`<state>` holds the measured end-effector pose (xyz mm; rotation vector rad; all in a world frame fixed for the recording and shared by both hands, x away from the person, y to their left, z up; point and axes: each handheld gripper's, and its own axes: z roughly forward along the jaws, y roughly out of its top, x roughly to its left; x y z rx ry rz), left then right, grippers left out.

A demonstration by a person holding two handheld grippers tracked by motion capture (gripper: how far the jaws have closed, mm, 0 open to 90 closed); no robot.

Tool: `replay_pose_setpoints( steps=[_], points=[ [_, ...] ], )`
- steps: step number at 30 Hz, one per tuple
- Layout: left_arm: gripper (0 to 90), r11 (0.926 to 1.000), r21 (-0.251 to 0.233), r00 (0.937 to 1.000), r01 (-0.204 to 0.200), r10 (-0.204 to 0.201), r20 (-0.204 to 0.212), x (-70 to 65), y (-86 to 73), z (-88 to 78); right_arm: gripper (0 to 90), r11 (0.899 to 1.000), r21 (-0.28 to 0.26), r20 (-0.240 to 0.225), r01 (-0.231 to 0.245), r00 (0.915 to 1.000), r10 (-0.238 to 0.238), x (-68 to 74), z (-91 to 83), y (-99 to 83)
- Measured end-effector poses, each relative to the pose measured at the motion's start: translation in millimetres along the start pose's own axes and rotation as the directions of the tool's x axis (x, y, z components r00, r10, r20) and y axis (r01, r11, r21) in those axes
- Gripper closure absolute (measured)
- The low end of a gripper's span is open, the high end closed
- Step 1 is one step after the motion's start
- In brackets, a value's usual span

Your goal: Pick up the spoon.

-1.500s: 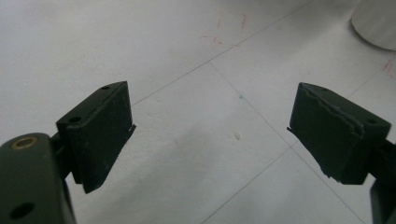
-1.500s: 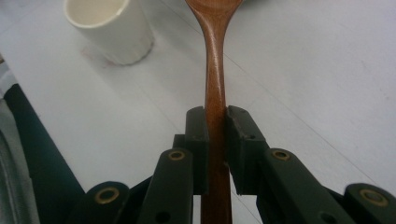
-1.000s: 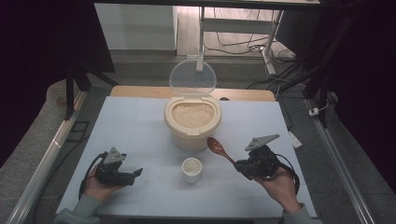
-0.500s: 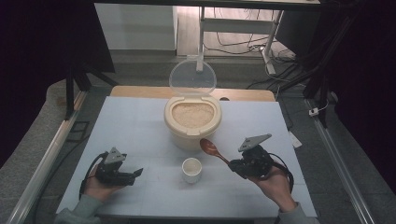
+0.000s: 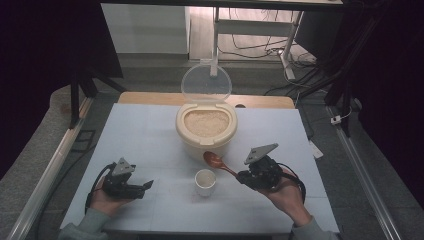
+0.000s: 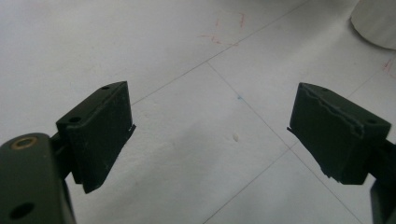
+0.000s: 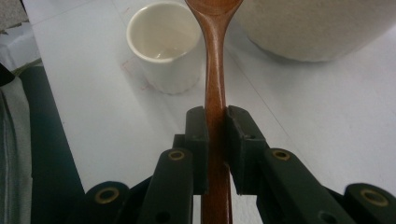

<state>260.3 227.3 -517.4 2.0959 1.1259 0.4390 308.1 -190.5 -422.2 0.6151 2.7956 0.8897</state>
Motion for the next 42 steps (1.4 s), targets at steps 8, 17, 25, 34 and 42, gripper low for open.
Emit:
replay_pose_setpoints(
  steps=[8,17,25,34,42],
  points=[
    [13.1,1.0,0.0,1.0,0.0,0.0,-0.001,-0.2,0.0,-0.1,78.6,0.999,0.007,-0.005,0.048,0.9988,-0.048,4.8,5.8,8.4],
    [13.1,1.0,-0.002,1.0,0.0,0.0,0.0,-0.2,0.2,-0.3,78.6,0.995,0.017,-0.02,0.094,0.9954,-0.094,7.7,10.7,14.5],
    [13.1,1.0,-0.005,1.0,0.001,-0.001,0.002,-0.2,0.4,-0.6,78.6,0.991,0.022,-0.03,0.129,0.9913,-0.128,10.6,17.2,19.5],
    [13.1,0.9998,-0.018,0.9999,0.002,-0.002,0.012,-0.8,1.8,-2.8,78.6,0.989,0.026,-0.035,0.148,0.9885,-0.147,14.0,18.7,22.0],
    [13.8,0.9974,-0.065,0.9982,-0.031,0.034,0.049,-8.3,13.9,-11.1,78.6,0.989,0.026,-0.032,0.145,0.9891,-0.144,13.6,17.4,21.3]
  ],
)
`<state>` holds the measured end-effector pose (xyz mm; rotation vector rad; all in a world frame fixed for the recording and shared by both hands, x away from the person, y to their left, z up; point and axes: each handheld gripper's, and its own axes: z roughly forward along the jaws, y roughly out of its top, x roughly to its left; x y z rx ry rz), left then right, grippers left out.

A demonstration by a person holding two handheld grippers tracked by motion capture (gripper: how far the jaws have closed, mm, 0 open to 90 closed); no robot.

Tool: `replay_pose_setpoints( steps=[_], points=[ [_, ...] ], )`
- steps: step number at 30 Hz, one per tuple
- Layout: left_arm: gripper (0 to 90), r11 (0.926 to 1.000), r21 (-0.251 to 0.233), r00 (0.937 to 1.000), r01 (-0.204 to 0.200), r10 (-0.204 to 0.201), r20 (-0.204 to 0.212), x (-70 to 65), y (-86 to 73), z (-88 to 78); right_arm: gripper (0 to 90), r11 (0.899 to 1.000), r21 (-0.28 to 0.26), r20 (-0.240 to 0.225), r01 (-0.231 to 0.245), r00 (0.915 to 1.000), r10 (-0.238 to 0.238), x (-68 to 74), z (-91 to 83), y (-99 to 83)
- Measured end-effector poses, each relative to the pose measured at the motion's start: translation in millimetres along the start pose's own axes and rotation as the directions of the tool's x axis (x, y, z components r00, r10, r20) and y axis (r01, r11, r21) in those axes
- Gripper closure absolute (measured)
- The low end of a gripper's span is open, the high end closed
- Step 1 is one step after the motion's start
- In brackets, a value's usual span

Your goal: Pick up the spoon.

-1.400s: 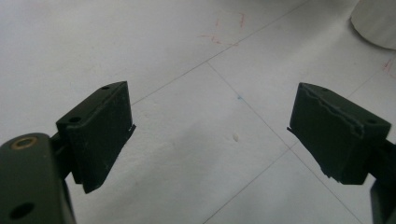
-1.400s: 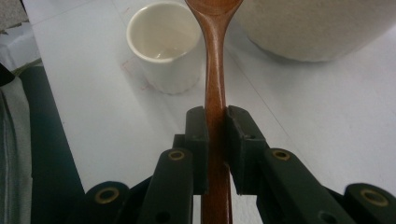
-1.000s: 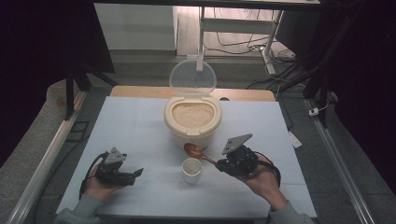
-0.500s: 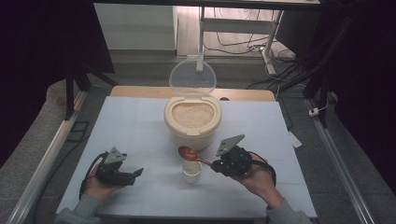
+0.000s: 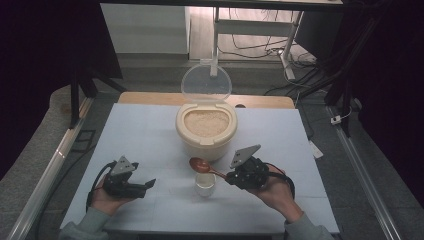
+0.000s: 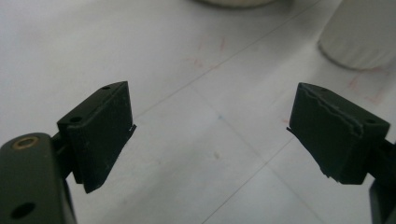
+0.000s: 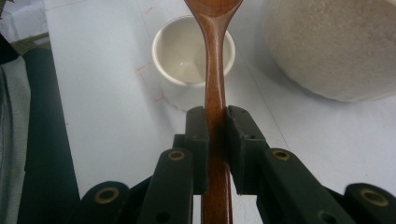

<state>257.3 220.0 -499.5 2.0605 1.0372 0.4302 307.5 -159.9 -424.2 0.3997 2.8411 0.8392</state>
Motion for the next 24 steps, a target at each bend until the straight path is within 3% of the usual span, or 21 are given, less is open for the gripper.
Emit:
replay_pose_setpoints(
  steps=[9,24],
  points=[
    [16.2,0.9956,-0.05,0.9947,-0.08,0.083,0.061,-15.5,20.0,-9.5,78.6,1.0,-0.002,0.002,0.009,1.0,-0.009,1.1,1.0,0.1],
    [16.3,0.9918,-0.045,0.9892,-0.119,0.123,0.08,-23.8,31.2,-7.5,78.6,1.0,-0.003,0.002,0.023,0.9997,-0.023,1.9,1.4,0.4]
  ],
)
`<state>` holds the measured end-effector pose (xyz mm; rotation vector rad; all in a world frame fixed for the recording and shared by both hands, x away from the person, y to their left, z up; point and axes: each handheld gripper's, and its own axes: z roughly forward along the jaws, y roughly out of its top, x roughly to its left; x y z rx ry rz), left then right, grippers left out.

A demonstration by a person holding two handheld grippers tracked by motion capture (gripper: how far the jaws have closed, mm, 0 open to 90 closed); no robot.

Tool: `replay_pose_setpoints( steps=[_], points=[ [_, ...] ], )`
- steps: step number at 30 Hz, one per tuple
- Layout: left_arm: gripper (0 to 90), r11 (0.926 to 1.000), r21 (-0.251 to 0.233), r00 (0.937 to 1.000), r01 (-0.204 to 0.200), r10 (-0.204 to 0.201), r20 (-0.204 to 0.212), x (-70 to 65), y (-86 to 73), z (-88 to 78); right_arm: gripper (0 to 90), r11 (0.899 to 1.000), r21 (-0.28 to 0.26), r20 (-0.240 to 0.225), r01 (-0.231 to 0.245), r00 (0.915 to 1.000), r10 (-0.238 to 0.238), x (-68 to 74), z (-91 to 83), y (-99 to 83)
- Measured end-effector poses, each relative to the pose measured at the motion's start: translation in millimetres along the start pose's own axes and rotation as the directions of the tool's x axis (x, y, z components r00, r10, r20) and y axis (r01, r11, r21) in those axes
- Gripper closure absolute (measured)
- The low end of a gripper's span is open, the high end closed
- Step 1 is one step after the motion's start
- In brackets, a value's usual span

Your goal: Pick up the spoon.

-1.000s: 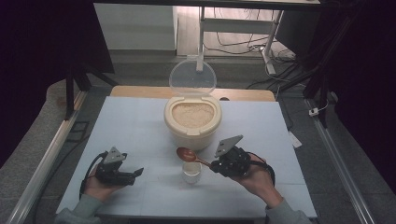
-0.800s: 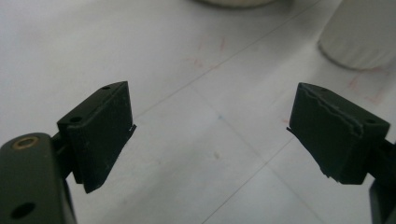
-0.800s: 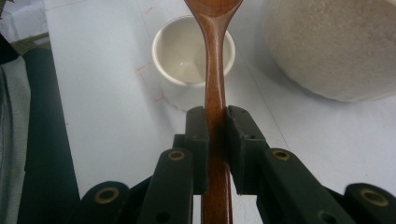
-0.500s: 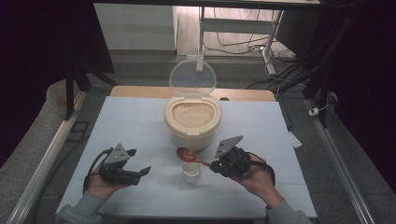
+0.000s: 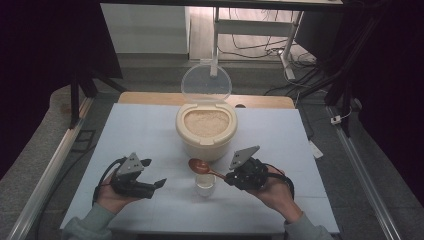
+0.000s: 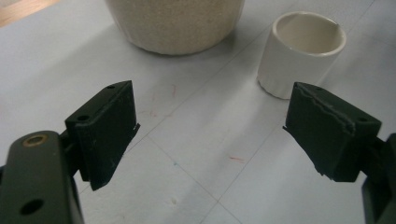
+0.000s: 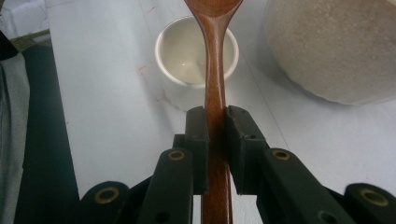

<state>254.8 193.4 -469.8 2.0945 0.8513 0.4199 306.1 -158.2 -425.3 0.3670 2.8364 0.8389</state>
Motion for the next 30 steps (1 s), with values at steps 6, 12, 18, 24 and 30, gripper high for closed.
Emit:
replay_pose_setpoints(
  steps=[6,12,18,24,30],
  points=[
    [16.3,0.9999,0.003,0.9999,-0.013,0.013,0.009,-1.9,3.8,1.7,78.6,1.0,0.0,-0.002,-0.001,1.0,0.001,1.1,-0.2,0.3],
    [16.7,0.9995,-0.002,0.9994,-0.031,0.031,0.017,-5.5,11.8,3.4,78.6,1.0,-0.004,-0.002,0.006,1.0,-0.006,1.6,-0.1,0.9],
    [16.8,0.9989,-0.002,0.9986,-0.047,0.047,0.027,-8.0,19.5,5.3,78.6,1.0,-0.006,-0.004,0.011,0.9999,-0.011,2.5,-0.3,1.6],
    [17.2,0.9983,0.0,0.9976,-0.058,0.058,0.036,-10.1,24.6,6.7,78.6,1.0,-0.006,-0.006,0.018,0.9998,-0.018,3.5,-0.5,2.4],
    [17.5,0.9974,-0.003,0.9964,-0.072,0.072,0.044,-12.3,31.7,9.0,78.6,1.0,-0.012,-0.007,0.028,0.9996,-0.028,4.8,-0.2,3.3]
  ],
)
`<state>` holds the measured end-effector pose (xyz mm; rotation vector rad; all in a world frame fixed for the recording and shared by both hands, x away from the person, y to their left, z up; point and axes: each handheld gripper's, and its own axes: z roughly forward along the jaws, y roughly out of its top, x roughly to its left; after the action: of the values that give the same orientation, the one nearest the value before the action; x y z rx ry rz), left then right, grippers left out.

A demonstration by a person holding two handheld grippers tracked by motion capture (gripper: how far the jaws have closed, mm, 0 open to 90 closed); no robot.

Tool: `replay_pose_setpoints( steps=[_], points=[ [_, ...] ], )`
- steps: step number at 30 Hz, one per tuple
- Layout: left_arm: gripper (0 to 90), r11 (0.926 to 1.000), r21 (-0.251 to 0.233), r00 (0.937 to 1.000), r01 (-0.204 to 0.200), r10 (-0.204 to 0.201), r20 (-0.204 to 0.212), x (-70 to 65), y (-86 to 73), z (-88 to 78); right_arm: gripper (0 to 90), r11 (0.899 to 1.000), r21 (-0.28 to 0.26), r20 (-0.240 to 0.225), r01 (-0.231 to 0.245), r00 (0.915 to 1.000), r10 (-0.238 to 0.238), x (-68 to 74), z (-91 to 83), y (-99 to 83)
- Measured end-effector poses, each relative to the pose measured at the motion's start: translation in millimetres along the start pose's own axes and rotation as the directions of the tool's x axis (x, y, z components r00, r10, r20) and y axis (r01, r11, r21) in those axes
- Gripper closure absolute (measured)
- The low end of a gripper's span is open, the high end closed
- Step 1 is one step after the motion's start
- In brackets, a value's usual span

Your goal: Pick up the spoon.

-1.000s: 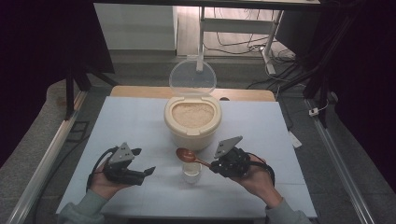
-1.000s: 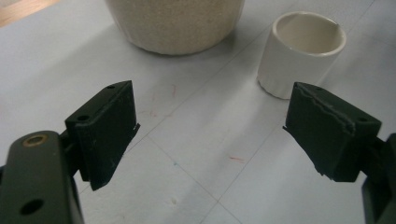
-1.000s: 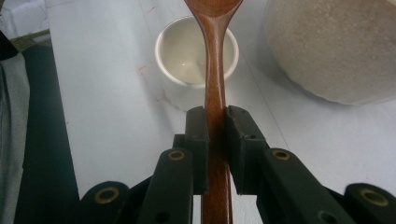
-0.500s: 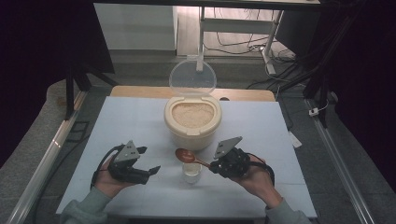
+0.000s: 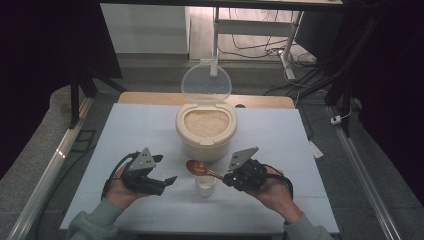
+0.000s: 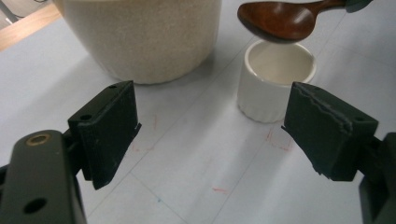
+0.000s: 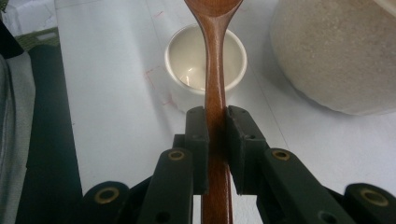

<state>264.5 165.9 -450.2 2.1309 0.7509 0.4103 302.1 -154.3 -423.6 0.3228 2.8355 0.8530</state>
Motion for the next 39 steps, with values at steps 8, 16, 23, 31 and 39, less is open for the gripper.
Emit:
replay_pose_setpoints(
  steps=[8,16,23,31,39],
  points=[
    [17.9,0.9997,0.006,0.9996,-0.024,0.024,0.011,-2.8,9.0,5.4,78.6,1.0,0.0,-0.004,0.008,1.0,-0.008,1.3,0.4,0.8],
    [18.6,0.9989,0.002,0.9987,-0.048,0.048,0.019,-5.2,17.8,7.9,78.6,1.0,0.002,-0.003,0.015,0.9999,-0.015,2.7,0.8,2.3],
    [19.8,0.9966,0.002,0.9962,-0.082,0.082,0.029,-10.3,29.0,11.3,78.6,0.999,-0.008,-0.012,0.033,0.9994,-0.033,5.4,1.1,5.1],
    [20.7,0.9905,0.016,0.9894,-0.137,0.136,0.051,-19.4,42.5,17.1,78.6,0.998,-0.001,-0.026,0.058,0.998,-0.058,8.4,2.9,11.4],
    [26.9,0.9734,0.032,0.9698,-0.227,0.223,0.099,-32.1,56.3,23.3,78.6,0.997,0.014,-0.044,0.079,0.996,-0.078,8.9,6.1,15.7]
  ],
)
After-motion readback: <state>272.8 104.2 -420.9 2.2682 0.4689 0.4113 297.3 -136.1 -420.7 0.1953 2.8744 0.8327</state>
